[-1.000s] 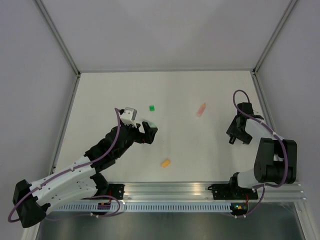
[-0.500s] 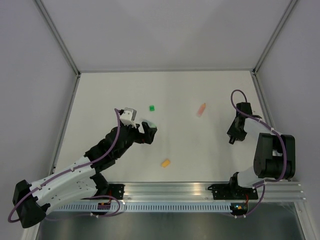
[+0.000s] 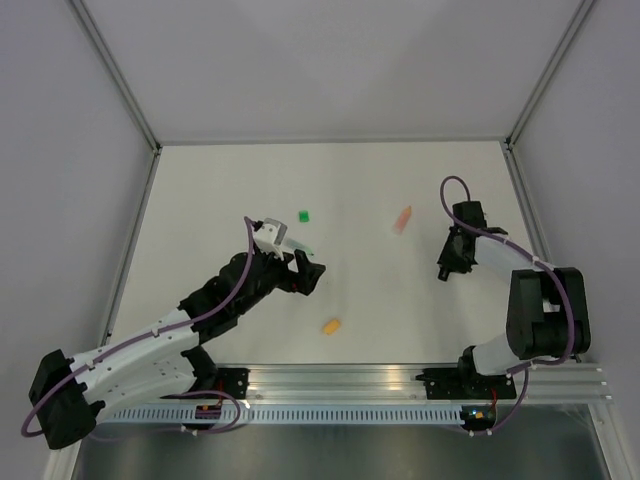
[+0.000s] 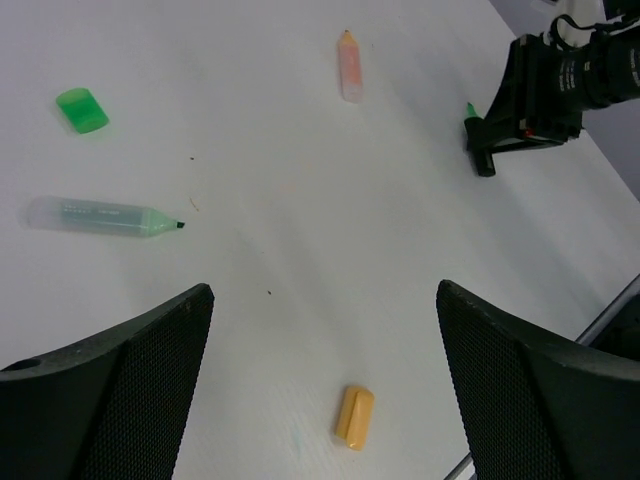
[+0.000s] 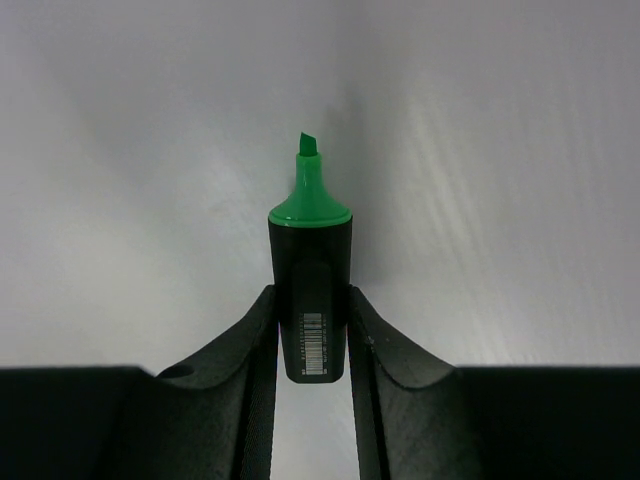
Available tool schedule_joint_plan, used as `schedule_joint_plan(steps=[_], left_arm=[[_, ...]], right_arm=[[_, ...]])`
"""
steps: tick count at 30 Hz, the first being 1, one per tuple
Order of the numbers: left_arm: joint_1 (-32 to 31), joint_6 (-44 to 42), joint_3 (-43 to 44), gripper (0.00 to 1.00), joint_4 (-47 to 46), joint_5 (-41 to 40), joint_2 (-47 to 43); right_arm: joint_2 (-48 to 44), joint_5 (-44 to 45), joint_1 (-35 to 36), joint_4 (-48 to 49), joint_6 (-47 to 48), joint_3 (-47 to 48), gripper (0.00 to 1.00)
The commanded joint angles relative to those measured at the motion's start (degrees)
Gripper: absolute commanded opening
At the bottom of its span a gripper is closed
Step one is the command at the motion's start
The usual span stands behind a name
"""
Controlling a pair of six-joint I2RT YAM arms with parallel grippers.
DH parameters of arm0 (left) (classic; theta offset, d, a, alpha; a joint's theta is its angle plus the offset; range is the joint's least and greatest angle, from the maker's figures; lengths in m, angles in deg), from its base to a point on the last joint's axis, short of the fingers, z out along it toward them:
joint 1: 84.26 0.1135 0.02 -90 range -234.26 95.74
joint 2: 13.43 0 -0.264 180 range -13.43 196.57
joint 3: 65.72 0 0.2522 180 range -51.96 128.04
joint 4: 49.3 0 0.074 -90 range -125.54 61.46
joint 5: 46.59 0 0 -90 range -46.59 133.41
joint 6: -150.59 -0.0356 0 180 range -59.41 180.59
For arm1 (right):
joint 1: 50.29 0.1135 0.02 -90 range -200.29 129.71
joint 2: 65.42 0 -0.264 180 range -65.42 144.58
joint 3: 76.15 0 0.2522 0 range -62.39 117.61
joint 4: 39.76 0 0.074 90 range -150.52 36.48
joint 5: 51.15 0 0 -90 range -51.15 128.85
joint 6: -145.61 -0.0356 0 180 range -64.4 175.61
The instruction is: Insert the pens into the pen caps
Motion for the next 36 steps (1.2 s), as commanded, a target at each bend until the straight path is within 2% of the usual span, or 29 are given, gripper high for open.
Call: schedule_joint_plan(steps=[1, 4, 7, 11, 16, 20, 25, 36], left_arm=[[0.0, -0.9, 0.5, 0.96, -4.3, 6.7, 3.2], [0.0, -0.2, 1.1, 0.94, -5.6, 10.4, 5.7], [0.0, 0.5, 1.5, 0.92, -7.3, 13.8, 8.9], [0.0, 0.8, 1.5, 0.88, -9.9, 17.8, 11.1], [0.0, 0.4, 0.8, 0.86, -11.5, 19.1, 10.7], [0.0, 0.1, -0.9, 0.83, -15.1, 20.9, 9.7], [0.0, -0.1, -0.9, 0.68, -14.4, 19.2, 9.0], [0.0, -0.4, -1.0, 0.67, -14.4, 17.6, 8.9]], right_arm=[[-5.3, -3.9, 6.5, 5.4, -2.7, 0.2, 0.0], [-10.3, -6.4, 14.5, 10.3, -6.0, -2.1, 0.0], [-16.1, -9.5, 19.3, 16.8, -10.0, -4.2, 0.0], [-23.2, -5.5, 30.7, 23.4, -17.4, -7.8, 0.0], [-27.1, 4.9, 42.2, 28.9, -25.6, -9.4, 0.0], [-28.1, 10.4, 47.9, 30.9, -28.5, -9.3, 0.0], [-28.0, 14.3, 52.6, 33.1, -31.3, -9.6, 0.0], [-26.6, 19.5, 59.0, 36.6, -34.1, -10.2, 0.0]])
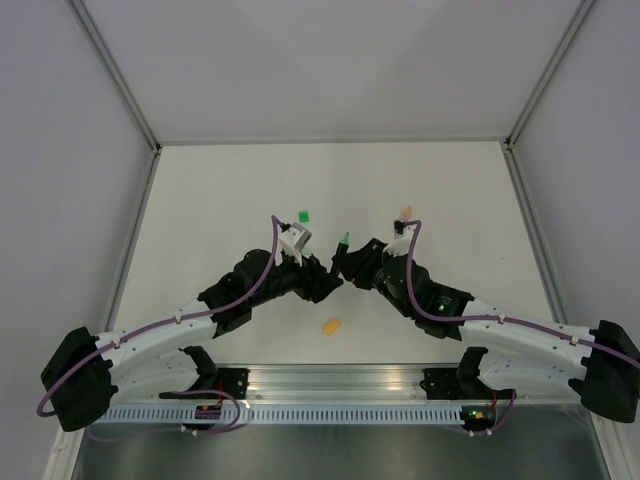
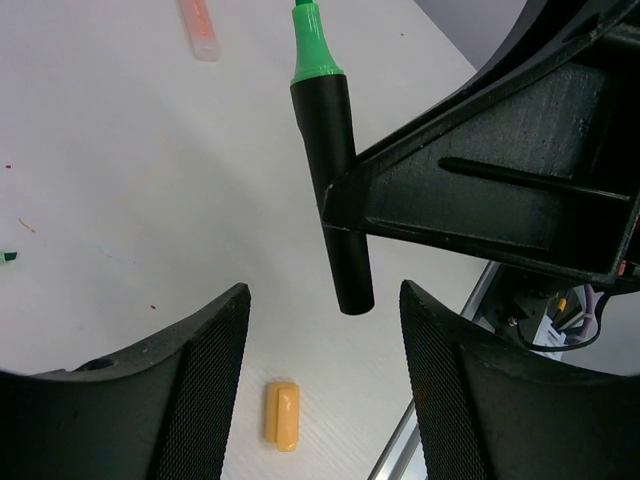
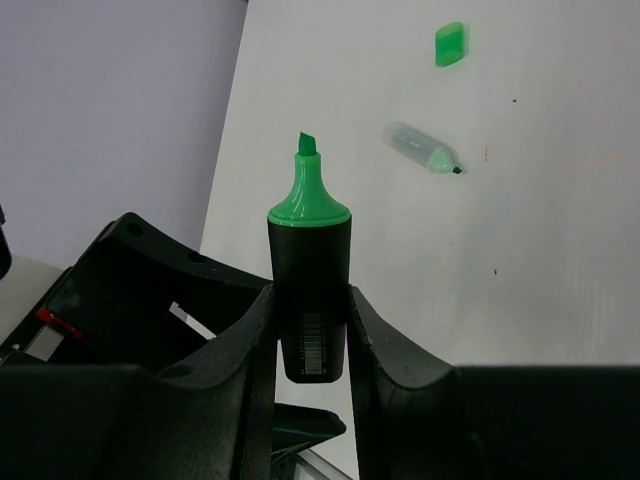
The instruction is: Insert the pens into the pen caps
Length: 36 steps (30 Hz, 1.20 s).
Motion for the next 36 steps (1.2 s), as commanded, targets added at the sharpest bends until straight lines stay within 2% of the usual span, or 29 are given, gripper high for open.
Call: schedule_joint_plan(steps=[1, 2, 8, 17, 18, 20, 23, 24, 27, 31, 36], left_arm=[[0.0, -0.6, -0.1, 0.67, -2.6, -1.1, -1.0], [0.0, -0.6, -0.2, 0.66, -2.6, -1.1, -1.1], [0.0, -0.3, -0.2, 0.47, -2.7, -1.4, -1.6], [0.0, 0.3, -0.2, 0.09, -3.3, -0.2, -1.7], [0.0, 0.3, -0.2, 0.02, -3.5, 0.3, -1.8], [0.0, 0.5, -0.6, 0.02, -4.0, 0.7, -2.2], [0.0, 0.7, -1.6, 0.02, -6.0, 2.9, -3.2], [-0.1, 0.9, -1.9, 0.02, -6.7, 4.7, -4.3], [0.0, 2.1, -3.5, 0.02, -9.4, 8.1, -7.3], [0.0, 2.9, -4.4, 0.02, -10.0, 11.2, -11.8], [0.0, 5.3, -6.7, 0.02, -15.3, 16.8, -14.7]], right_arm=[[0.6, 3.5, 1.6, 4.1, -2.1, -0.3, 0.0], [0.9, 3.7, 1.8, 4.3, -2.2, -0.2, 0.0], [1.7, 4.6, 3.2, 4.4, -2.1, 0.0, 0.0], [1.5, 5.4, 4.2, 4.7, -2.1, -0.2, 0.0], [1.5, 5.6, 4.3, 4.8, -2.1, -0.3, 0.0], [1.1, 5.7, 4.3, 4.7, -1.7, -0.3, 0.03], [-0.2, 6.4, 4.3, 4.4, -0.1, -0.2, 0.29], [-0.6, 6.9, 4.3, 4.5, 0.5, -0.3, 0.41], [-4.2, 6.7, 4.3, 6.4, 5.0, -1.4, 0.55], [-11.1, 5.1, 4.3, 11.4, 11.7, -6.0, 0.64], [-17.0, 0.1, 4.4, 16.2, 19.0, -8.5, 0.61]])
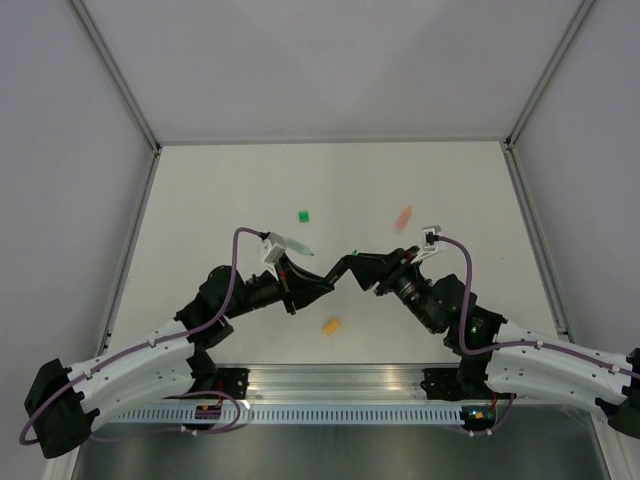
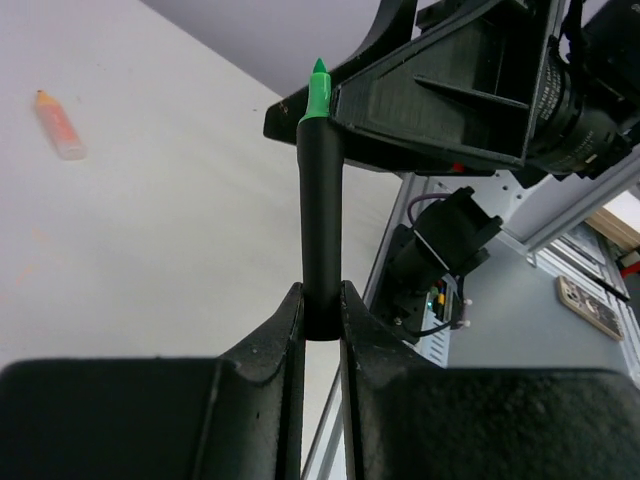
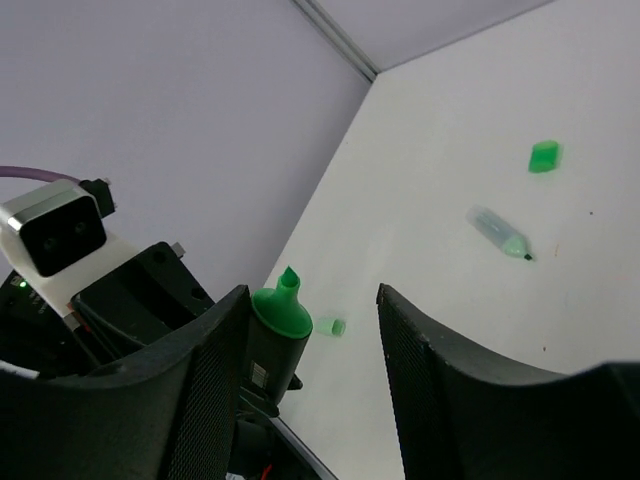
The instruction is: Insert the pens into the pen caps
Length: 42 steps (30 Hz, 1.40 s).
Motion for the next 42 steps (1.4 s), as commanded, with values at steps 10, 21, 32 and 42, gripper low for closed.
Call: schedule_joint_plan(steps=[10, 21, 32, 42], left_arm=[[0.0, 5.2, -0.9, 0.02, -10.8, 10.8, 1.4], [0.0, 5.9, 1.0, 0.25, -10.7, 16.2, 3.2], [0.0, 5.6, 1.3, 0.46, -10.7, 16.7, 3.9], [0.0, 5.4, 2.0, 0.44, -10.3, 17.7, 5.6]], right_arm=[[1.9, -16.8, 0.1, 16.1, 9.0, -2.3, 0.49], [0.7, -19.8, 0.0, 17.4, 9.6, -4.1, 0.0], [4.7, -21.9, 0.0, 13.4, 7.6, -1.4, 0.0], [6.4, -22.4, 0.0, 13.4, 7.2, -0.6, 0.0]])
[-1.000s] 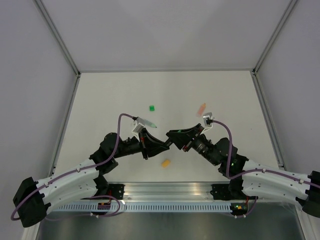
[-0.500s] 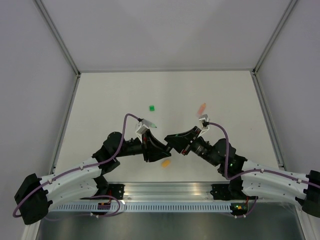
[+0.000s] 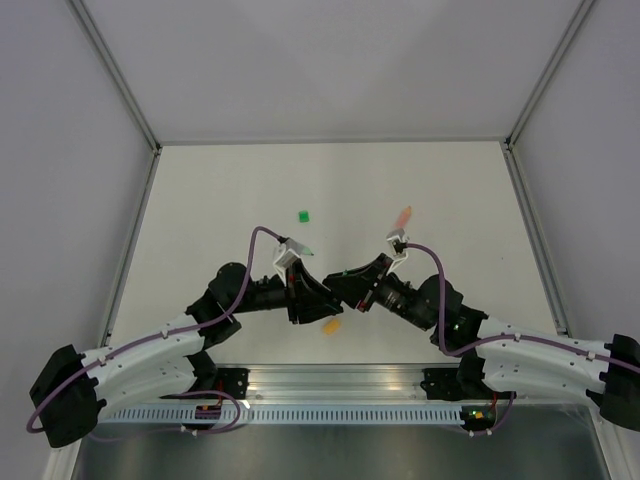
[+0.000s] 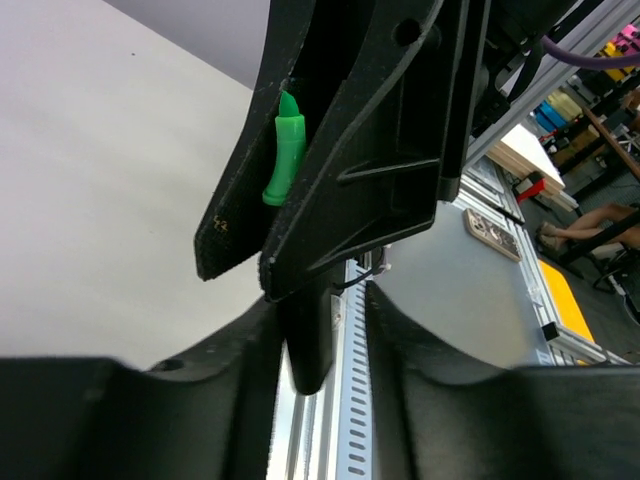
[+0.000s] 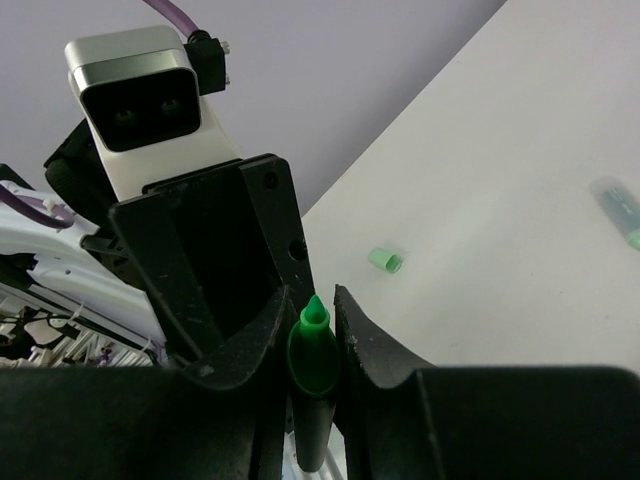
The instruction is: Insert the pens into the pen caps
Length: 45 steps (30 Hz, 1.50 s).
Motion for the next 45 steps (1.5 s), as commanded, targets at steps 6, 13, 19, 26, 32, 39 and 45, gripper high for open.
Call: schedule_joint_plan(steps=[6, 13, 19, 26, 32, 39, 45], left_arm=[[0.0, 0.2, 3.1, 0.14, -3.7, 3.3, 1.5], [0.0, 0.0, 2.6, 0.02, -2.6, -1.4, 1.1], [1.1, -1.1, 3.8, 0.02, 7.6, -15.4, -0.1], [5.6, 0.7, 2.3, 0.02, 16.3, -29.1, -5.5], [5.6, -0.6, -2.0, 0.02, 22.4, -45.1, -23.9], [5.6, -0.1, -4.3, 0.02, 25.8, -52.1, -36.3], [5.6, 1.0, -4.3, 0.02, 29.3, -54.9, -42.0]], right_arm=[[0.8, -1.5, 0.0, 1.5, -0.1, 2.6, 0.0], [0.7, -0.9, 0.0, -3.7, 2.1, 5.5, 0.61], [-5.3, 11.3, 0.0, -18.3, 5.6, 11.8, 0.94], [-5.0, 31.7, -0.3, -30.6, 12.9, 20.7, 0.94], [15.3, 25.2, -12.1, -37.4, 14.3, 35.2, 0.91], [43.4, 18.2, -15.9, -44.0, 17.3, 57.3, 0.72], [62.2, 13.7, -18.3, -49.5, 19.6, 70.6, 0.68]])
